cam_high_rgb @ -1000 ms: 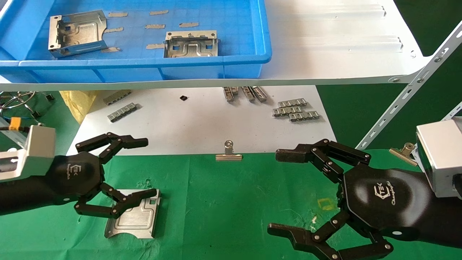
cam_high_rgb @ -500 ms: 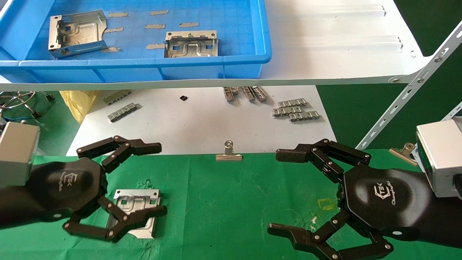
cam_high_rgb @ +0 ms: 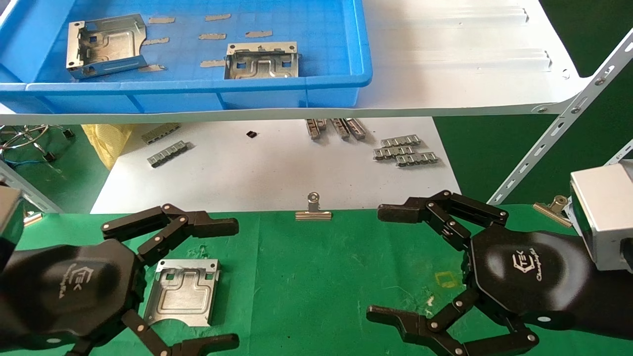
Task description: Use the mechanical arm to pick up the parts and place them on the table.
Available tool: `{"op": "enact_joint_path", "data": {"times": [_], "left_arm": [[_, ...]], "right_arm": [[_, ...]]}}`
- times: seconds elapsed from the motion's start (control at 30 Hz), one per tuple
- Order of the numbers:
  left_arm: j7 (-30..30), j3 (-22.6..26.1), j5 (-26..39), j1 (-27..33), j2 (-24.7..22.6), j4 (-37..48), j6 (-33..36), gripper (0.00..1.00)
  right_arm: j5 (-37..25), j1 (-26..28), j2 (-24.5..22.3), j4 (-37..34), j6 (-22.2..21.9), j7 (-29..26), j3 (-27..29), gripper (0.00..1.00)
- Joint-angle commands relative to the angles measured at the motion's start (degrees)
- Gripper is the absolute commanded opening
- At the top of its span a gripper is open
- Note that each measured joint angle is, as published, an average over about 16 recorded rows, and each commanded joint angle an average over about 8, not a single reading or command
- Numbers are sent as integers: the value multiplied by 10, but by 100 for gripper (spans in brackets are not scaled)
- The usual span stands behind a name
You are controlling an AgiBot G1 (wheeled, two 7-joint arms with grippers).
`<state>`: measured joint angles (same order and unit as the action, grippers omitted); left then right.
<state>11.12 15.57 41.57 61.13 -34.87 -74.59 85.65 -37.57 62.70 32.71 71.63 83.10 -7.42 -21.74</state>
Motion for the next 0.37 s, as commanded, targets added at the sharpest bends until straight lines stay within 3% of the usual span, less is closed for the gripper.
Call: {"op": "enact_joint_path", "data": {"times": [0.03, 0.37], "left_arm": [[4, -4, -2, -3, 1, -8, -1, 100], [-1, 1, 0, 0, 0, 2, 0, 100]], "right_arm": [[0, 0, 0, 0, 0, 0, 0, 100], [0, 0, 0, 0, 0, 0, 0, 100]]}}
